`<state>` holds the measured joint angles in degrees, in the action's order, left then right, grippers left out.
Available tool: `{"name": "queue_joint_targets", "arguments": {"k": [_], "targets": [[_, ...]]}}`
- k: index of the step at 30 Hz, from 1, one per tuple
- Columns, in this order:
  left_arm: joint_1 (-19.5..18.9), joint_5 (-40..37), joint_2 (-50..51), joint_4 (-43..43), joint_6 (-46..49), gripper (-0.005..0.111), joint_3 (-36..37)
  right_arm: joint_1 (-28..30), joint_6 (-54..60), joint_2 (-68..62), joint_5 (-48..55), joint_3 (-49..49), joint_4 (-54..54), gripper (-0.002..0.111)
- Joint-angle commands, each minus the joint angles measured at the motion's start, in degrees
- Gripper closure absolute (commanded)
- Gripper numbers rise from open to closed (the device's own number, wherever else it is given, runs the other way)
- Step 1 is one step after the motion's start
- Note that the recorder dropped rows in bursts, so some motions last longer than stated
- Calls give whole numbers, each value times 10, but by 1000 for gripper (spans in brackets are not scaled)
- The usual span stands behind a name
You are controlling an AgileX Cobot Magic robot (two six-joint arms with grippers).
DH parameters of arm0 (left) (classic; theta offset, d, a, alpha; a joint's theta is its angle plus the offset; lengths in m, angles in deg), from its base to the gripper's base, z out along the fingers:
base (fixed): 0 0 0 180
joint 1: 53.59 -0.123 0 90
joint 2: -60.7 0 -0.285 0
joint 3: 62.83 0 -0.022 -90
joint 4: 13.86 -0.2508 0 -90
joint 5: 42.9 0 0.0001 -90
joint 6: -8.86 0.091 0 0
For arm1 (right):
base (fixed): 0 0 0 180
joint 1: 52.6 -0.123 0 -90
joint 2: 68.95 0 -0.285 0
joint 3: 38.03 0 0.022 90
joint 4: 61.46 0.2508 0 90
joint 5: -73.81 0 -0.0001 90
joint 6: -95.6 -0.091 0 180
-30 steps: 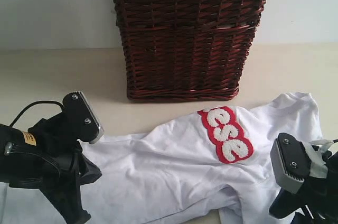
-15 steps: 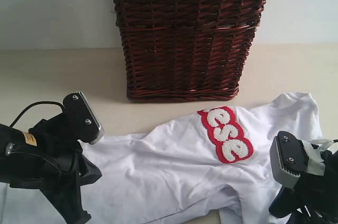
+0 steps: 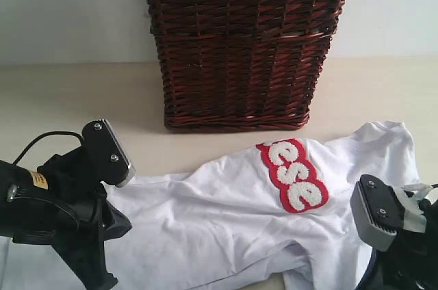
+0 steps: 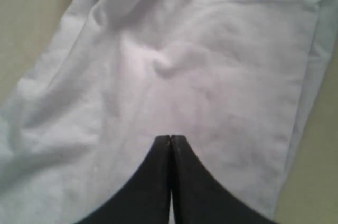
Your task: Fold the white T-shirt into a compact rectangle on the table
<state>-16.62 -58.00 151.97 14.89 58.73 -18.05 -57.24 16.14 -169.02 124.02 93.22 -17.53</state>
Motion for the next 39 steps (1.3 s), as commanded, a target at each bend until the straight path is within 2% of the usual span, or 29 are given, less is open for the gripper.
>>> {"name": "queue_joint_targets", "arguments": {"k": [1, 4, 7, 9, 11, 16, 19, 21, 22, 23, 24, 25, 27, 28, 29, 31, 34, 39], "targets": [[2, 11, 1, 0, -6, 107, 3, 0, 34, 3, 65, -1, -4, 108], [2, 61, -15, -25, -6, 107, 3, 0, 32, 3, 52, -1, -6, 108], [2, 179, -58, -50, -6, 107, 3, 0, 15, 4, 18, -1, -6, 108], [2, 282, -100, -50, -6, 107, 3, 0, -7, 9, 3, -1, -9, 108], [2, 347, -141, -39, -6, 107, 0, 0, -11, 20, -1, -1, -24, 108], [2, 358, -260, 23, 13, 107, -2, 0, -30, 98, -42, -1, -76, 108], [-10, 350, -342, 65, 115, 107, 19, 0, -73, 165, -46, -1, -79, 108], [-52, 350, -370, 149, 164, 107, 56, 0, -158, 179, -7, -1, -81, 108], [-96, 350, -376, 220, 203, 107, 87, 0, -179, 182, 26, -1, -96, 108], [-124, 350, -376, 260, 212, 107, 103, 0, -179, 183, 36, -1, -107, 108], [-186, 350, -376, 302, 213, 107, 141, 0, -179, 183, 52, -1, -150, 108], [-234, 347, -384, 300, 213, 107, 169, 0, -181, 183, 53, -1, -195, 108], [-303, 316, -409, 272, 213, 107, 192, 0, -201, 183, 38, -1, -240, 108], [-319, 288, -423, 265, 213, 107, 197, 0, -204, 183, 32, -1, -245, 108], [-344, 219, -451, 252, 213, 107, 205, 0, -210, 183, 27, -1, -246, 108], [-377, 134, -511, 229, 220, 107, 226, 0, -214, 183, 30, -1, -248, 108], [-437, 122, -621, 211, 242, 107, 247, 0, -269, 183, 35, -1, -278, 108], [-491, 125, -717, 369, 141, 107, 289, 0, -288, 183, 20, -1, -326, 108]]}}
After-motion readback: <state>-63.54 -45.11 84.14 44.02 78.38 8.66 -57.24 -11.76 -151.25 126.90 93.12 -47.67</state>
